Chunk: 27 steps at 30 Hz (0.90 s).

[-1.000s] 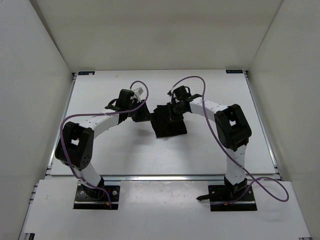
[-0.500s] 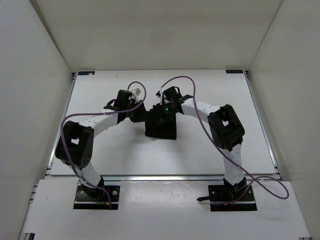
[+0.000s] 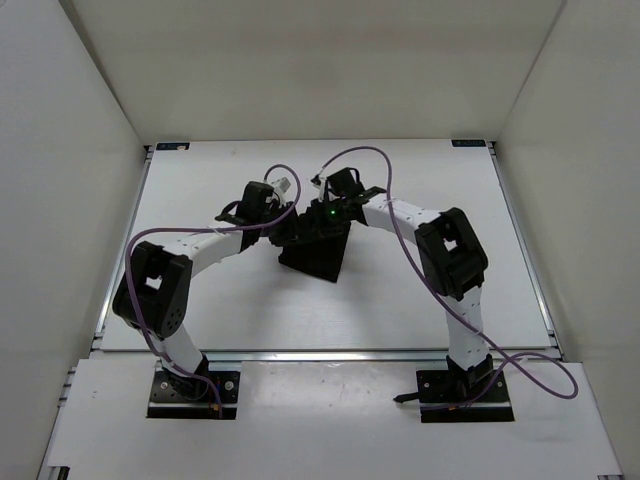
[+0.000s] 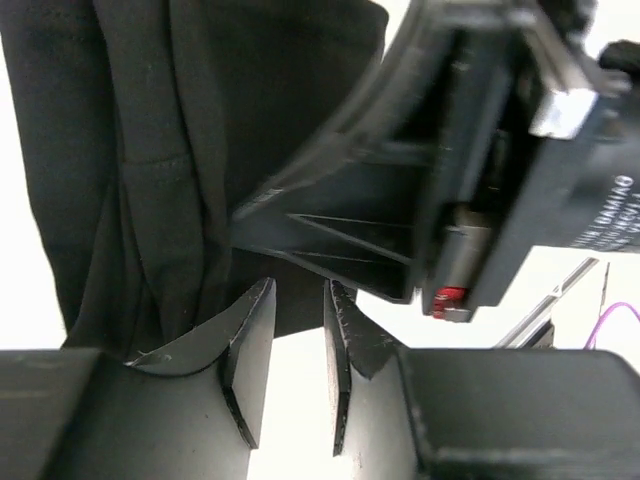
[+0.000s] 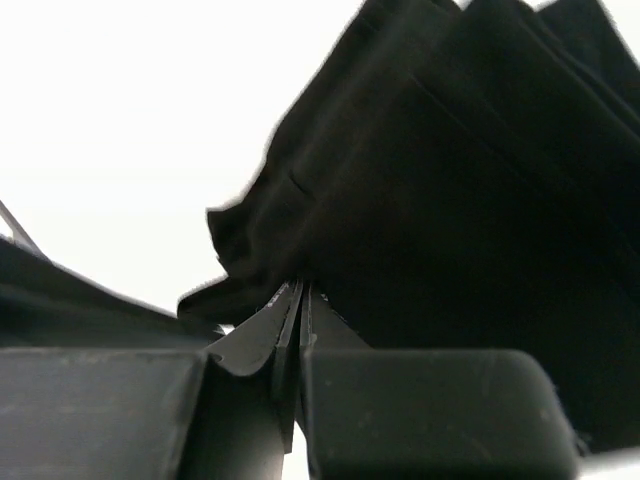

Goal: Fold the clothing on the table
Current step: Fold the skirt

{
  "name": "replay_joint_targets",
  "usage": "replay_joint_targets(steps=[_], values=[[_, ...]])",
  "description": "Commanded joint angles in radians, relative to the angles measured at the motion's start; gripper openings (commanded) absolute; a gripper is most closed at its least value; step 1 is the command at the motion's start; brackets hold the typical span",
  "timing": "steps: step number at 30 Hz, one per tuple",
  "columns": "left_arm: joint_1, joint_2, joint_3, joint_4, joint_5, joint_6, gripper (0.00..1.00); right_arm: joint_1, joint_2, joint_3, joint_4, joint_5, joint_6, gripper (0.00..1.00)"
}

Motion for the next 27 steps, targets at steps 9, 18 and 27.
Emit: replay_joint_targets(steps=[9, 18, 27], values=[[-0.058, 0.083, 0.02, 0.091, -0.029, -0.037, 0.27, -0.103, -0.219, -0.187, 0.031, 0.07, -0.015, 0.0], [-0.032, 0.112, 0.017, 0.067, -0.107, 0.005, 0.24, -0.085, -0.139, -0.229, 0.06, 0.034, -0.035, 0.0], [0.099, 0.134, -0.089, 0.193, 0.006, -0.089, 0.23, -0.099, -0.099, -0.207, 0.034, 0.053, -0.064, 0.0]])
